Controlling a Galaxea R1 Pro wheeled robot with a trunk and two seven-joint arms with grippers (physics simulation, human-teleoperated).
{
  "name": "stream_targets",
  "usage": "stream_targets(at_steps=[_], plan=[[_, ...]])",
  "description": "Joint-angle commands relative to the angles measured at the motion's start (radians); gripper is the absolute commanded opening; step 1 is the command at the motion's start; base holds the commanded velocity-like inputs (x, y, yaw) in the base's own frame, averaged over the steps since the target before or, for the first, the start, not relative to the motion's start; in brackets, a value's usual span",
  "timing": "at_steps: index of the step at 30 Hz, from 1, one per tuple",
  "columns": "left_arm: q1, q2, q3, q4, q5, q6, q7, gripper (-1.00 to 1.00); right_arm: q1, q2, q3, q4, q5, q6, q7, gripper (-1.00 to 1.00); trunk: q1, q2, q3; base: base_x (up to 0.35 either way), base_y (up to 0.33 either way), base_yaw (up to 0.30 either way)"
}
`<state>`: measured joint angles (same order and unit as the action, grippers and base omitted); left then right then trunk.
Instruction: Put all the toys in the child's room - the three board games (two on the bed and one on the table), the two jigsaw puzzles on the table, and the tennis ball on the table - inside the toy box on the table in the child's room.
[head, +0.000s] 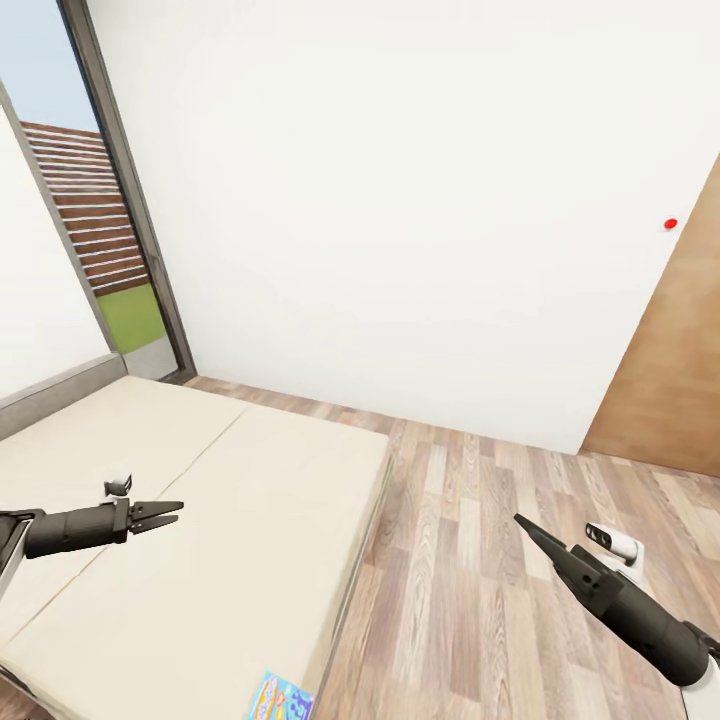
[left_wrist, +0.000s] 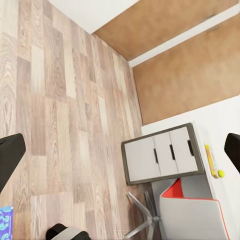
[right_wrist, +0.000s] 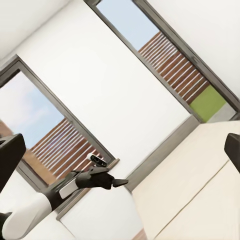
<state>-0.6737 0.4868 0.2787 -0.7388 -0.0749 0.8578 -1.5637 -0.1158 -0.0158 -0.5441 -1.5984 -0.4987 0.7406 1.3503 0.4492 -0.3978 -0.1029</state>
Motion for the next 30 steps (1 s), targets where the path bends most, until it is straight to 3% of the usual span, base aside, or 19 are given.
stream_targets(at_steps=[1, 30], plan=[[-0.001, -0.001, 0.002, -0.001, -0.008, 0.01, -0.007, 1.0, -0.001, 0.0, -0.001, 0.0, -0.003, 0.009, 0.001, 1.0, 0.001, -0.002, -0.002, 0.109, -0.125, 0.151], [-0.001, -0.001, 0.002, 0.001, -0.008, 0.01, -0.007, 1.0, -0.001, 0.002, 0.0, 0.0, -0.003, 0.012, 0.001, 1.0, 0.001, -0.002, 0.009, 0.015, -0.017, 0.262]])
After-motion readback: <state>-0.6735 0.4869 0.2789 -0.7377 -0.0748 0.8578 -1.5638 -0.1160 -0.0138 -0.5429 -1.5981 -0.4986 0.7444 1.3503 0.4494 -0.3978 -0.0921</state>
